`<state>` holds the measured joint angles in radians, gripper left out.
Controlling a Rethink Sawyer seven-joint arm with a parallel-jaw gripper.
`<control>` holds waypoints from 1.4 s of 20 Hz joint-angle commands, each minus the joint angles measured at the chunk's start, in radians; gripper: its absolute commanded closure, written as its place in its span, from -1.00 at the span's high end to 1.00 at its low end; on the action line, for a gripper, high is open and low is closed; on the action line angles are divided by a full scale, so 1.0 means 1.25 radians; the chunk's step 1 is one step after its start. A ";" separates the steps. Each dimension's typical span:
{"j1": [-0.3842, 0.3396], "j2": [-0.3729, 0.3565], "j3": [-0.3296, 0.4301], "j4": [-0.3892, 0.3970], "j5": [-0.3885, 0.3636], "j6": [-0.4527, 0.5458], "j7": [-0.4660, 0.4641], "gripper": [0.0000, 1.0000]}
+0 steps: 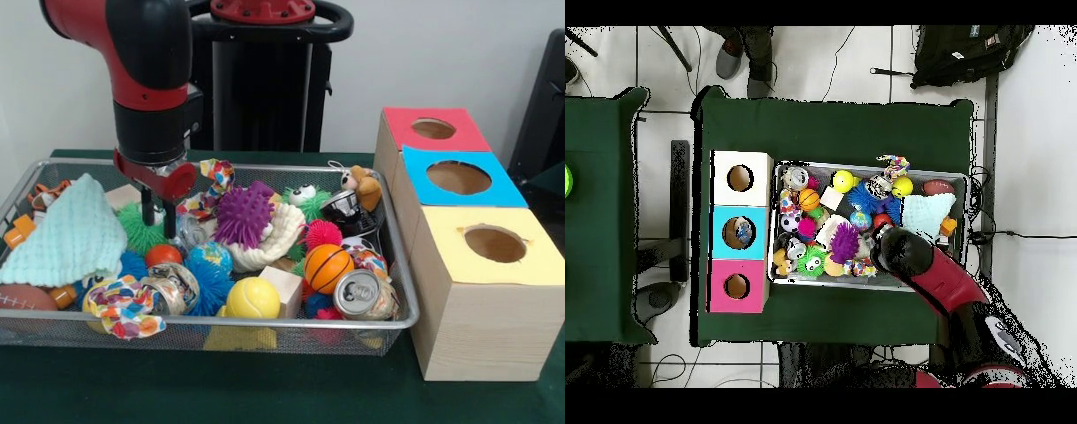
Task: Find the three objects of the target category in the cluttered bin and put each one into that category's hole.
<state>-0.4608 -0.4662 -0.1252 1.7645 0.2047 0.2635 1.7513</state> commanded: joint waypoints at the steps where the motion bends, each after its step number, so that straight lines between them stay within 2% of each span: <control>1: -0.028 0.000 0.087 0.042 -0.031 0.000 0.075 -1.00; 17: -0.057 -0.009 0.138 0.068 -0.027 -0.027 0.090 -1.00; 18: -0.063 -0.009 0.145 0.072 -0.028 -0.036 0.092 1.00; 22: -0.068 -0.009 0.157 0.079 -0.029 -0.056 0.099 1.00; 23: -0.053 -0.010 0.147 0.079 -0.029 -0.056 0.106 1.00; 28: -0.050 -0.012 0.154 0.090 -0.023 -0.045 0.109 1.00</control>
<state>-0.5213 -0.4850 -0.0252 1.8178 0.2049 0.2614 1.7513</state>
